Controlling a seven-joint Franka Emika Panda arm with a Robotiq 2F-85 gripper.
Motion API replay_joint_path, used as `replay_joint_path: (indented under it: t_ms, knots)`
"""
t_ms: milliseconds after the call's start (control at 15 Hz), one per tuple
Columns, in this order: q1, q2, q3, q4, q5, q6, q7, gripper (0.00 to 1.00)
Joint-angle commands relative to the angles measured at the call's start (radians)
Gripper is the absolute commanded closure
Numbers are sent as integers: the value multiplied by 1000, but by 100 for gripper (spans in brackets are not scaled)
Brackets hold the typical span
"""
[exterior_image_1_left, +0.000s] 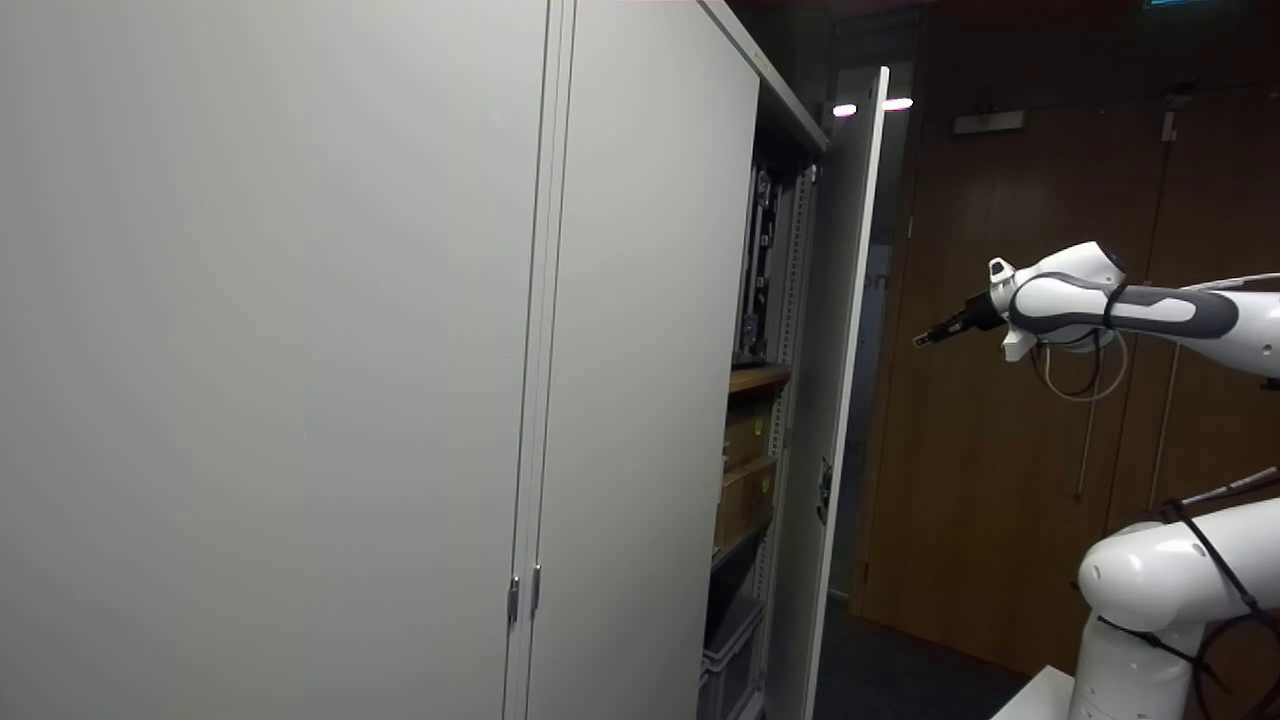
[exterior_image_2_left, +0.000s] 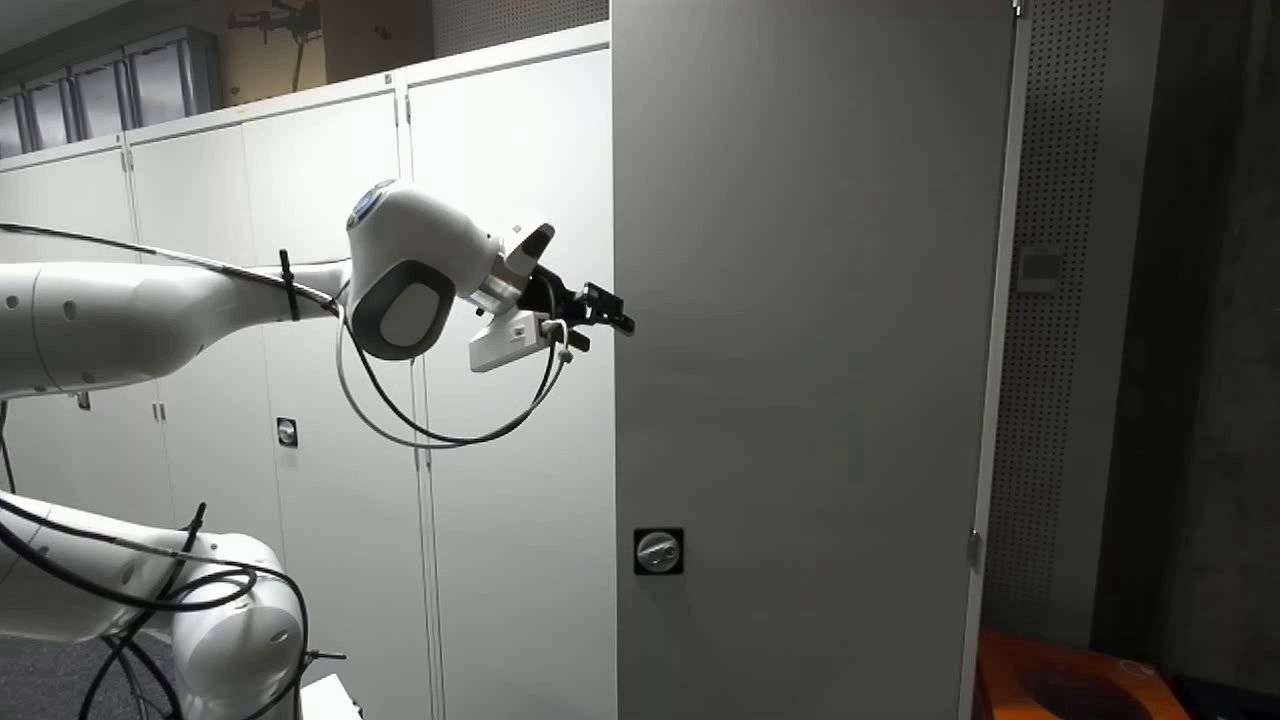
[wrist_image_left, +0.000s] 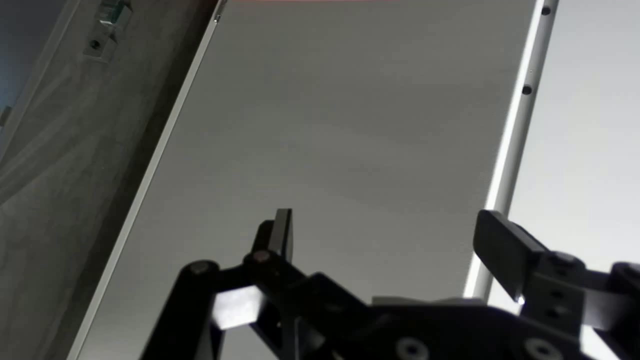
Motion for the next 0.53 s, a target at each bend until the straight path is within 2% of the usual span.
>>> replay_joint_path:
  t_ms: [0,467]
  knots:
    - [-10,49,-17,26,-31,55,59,31]
    - [16,102,-47,78,-21,37,82,85]
